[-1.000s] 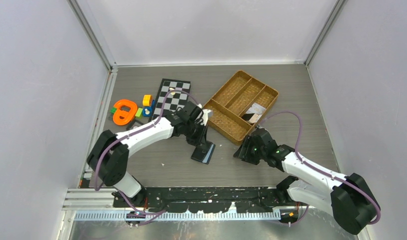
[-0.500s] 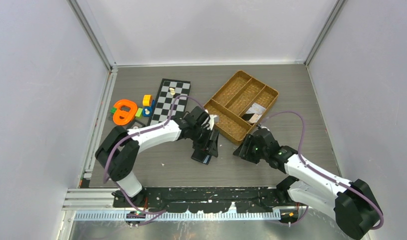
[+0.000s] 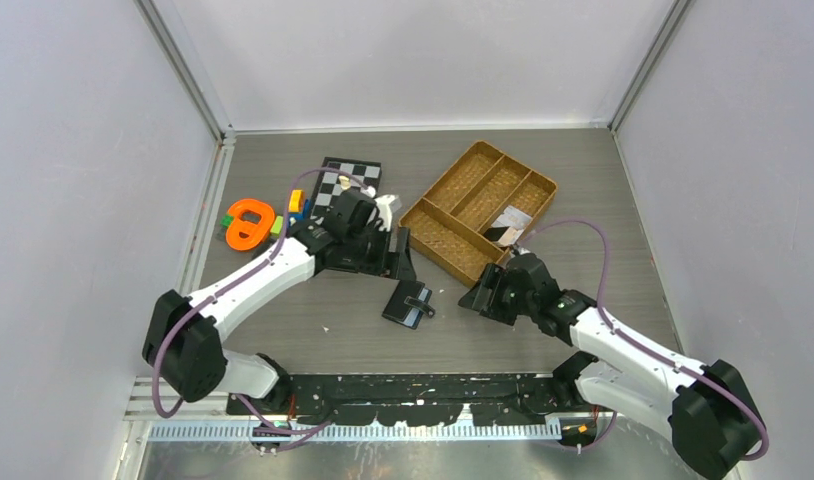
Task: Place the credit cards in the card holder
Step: Close the card holder at the center of the board.
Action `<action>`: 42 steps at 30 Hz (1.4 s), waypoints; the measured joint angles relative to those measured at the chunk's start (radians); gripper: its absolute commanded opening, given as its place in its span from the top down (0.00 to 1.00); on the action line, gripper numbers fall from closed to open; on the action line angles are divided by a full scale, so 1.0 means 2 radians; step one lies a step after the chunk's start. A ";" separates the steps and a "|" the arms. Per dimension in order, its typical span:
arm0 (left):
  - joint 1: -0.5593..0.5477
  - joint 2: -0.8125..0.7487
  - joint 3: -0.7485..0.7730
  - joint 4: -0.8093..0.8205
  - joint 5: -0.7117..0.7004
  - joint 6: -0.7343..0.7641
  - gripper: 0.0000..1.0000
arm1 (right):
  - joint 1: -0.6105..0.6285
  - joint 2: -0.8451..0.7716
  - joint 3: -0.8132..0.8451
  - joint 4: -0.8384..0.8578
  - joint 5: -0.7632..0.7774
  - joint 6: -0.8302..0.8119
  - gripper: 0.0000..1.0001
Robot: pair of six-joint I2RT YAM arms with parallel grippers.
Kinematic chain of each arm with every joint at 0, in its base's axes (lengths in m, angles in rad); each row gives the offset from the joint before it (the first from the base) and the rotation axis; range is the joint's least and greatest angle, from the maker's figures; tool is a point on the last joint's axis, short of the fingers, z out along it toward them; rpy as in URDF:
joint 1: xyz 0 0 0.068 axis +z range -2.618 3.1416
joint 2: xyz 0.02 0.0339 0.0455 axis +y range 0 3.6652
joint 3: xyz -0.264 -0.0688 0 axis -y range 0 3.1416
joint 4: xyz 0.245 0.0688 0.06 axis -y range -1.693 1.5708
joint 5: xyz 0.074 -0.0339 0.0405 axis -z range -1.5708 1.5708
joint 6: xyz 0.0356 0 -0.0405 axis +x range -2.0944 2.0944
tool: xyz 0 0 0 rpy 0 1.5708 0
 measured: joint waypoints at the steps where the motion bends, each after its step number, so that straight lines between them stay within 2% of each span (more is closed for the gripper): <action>1: 0.010 0.002 -0.014 0.000 -0.009 0.000 0.30 | 0.000 0.002 0.002 0.005 -0.006 0.000 0.31; 10: 0.018 0.047 -0.072 0.008 -0.062 -0.002 0.43 | 0.009 0.071 0.032 0.054 -0.036 0.010 0.30; 25: 0.018 0.101 -0.103 0.061 -0.068 -0.011 0.63 | 0.061 0.238 0.128 0.113 -0.035 0.017 0.31; 32: 0.017 0.105 -0.115 0.090 -0.057 -0.023 0.64 | 0.067 0.294 0.159 0.107 -0.033 0.015 0.37; 42: 0.017 0.107 -0.127 0.128 -0.046 -0.039 0.65 | 0.071 0.328 0.182 0.097 -0.033 0.015 0.49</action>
